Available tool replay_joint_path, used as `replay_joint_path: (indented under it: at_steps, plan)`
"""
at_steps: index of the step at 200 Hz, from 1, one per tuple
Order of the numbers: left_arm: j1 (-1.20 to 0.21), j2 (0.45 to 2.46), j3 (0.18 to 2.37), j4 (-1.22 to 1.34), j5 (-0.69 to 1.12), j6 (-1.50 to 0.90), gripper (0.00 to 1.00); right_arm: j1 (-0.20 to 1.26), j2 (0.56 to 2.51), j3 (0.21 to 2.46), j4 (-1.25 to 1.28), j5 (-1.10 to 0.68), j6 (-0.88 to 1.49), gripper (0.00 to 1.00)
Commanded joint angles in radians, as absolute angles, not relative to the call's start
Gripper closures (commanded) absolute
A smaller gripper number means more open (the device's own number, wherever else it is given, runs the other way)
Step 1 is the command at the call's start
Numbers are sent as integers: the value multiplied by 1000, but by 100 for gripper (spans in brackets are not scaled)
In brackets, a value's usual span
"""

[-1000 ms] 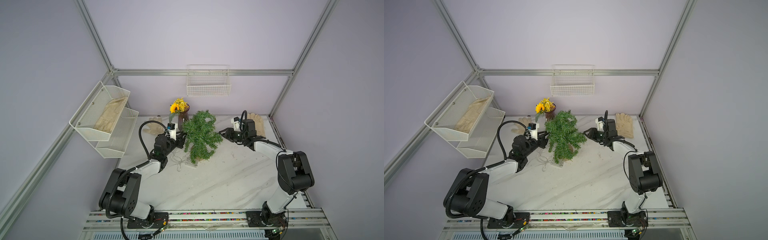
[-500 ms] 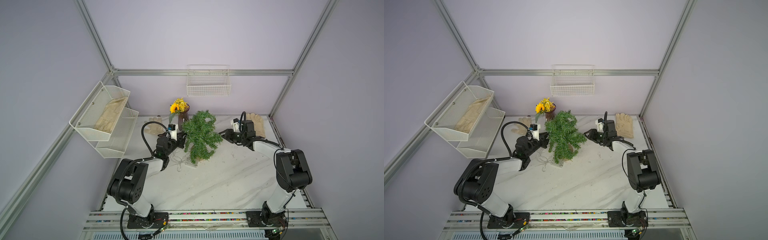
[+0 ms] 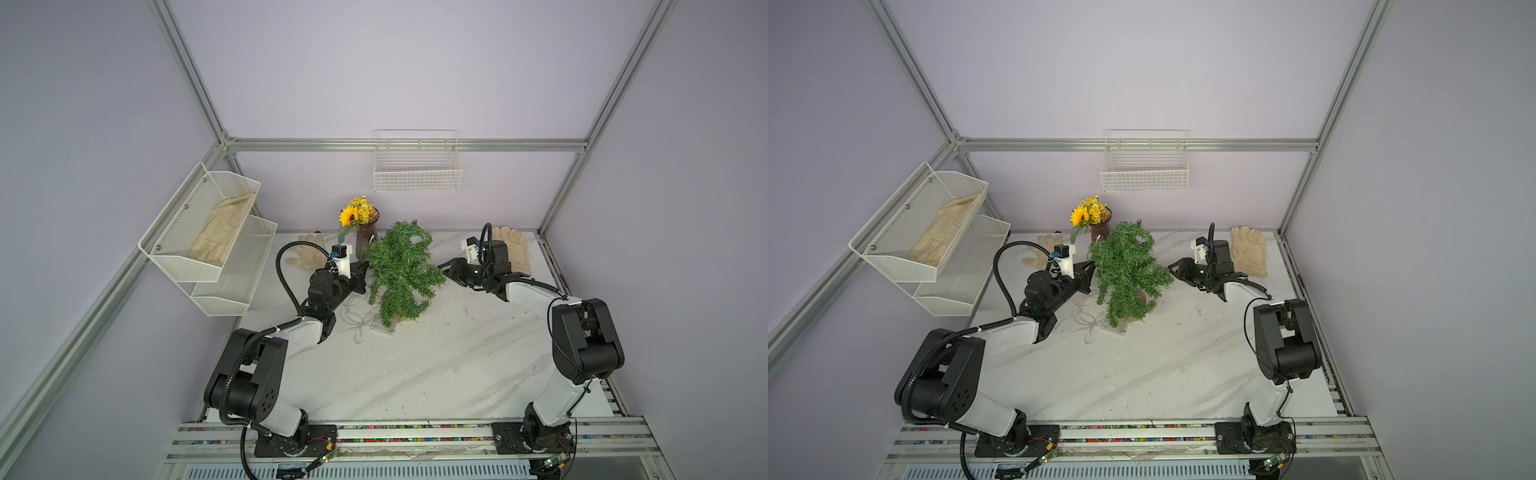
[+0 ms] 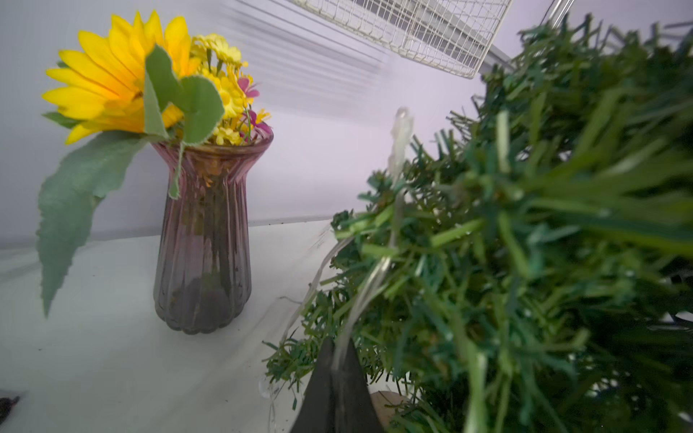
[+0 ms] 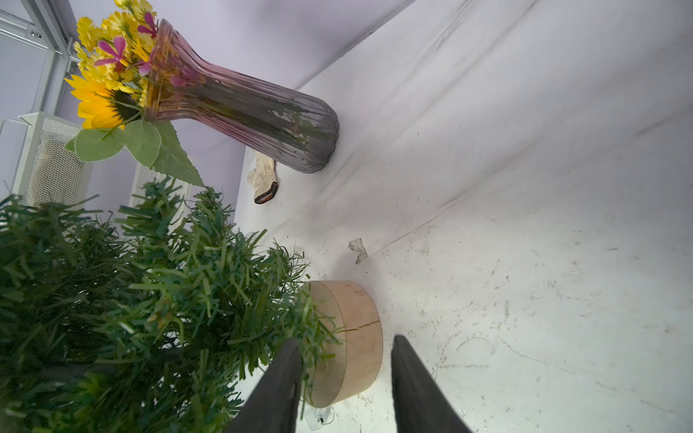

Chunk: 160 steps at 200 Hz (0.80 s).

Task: Remove string lights from the small christmas tree
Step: Pick up the light string from the Christmas tree.

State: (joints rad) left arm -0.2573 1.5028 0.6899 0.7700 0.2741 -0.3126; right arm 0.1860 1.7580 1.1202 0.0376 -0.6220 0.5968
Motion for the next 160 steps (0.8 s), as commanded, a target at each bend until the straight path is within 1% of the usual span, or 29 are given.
replay_joint_path:
  at_steps: [1,27,61,129,132,160]
  plan:
    - [-253,1423,750,700,210,-262,100,184,1753,1113,52,-631,581,58]
    - [-248,1350,759,662,155,-238,100,183,1745,1110,51,-630,581,58]
    - [-227,1337,818,618,139,-241,100,183,1737,1101,51,-635,581,59]
    - [-216,1405,1026,511,270,-223,100,182,1722,1081,52,-637,573,60]
    - [-216,1436,1033,511,271,-227,100,181,1721,1082,52,-637,574,60]
    - [-214,1502,1089,518,287,-247,100,179,1723,1081,51,-646,571,60]
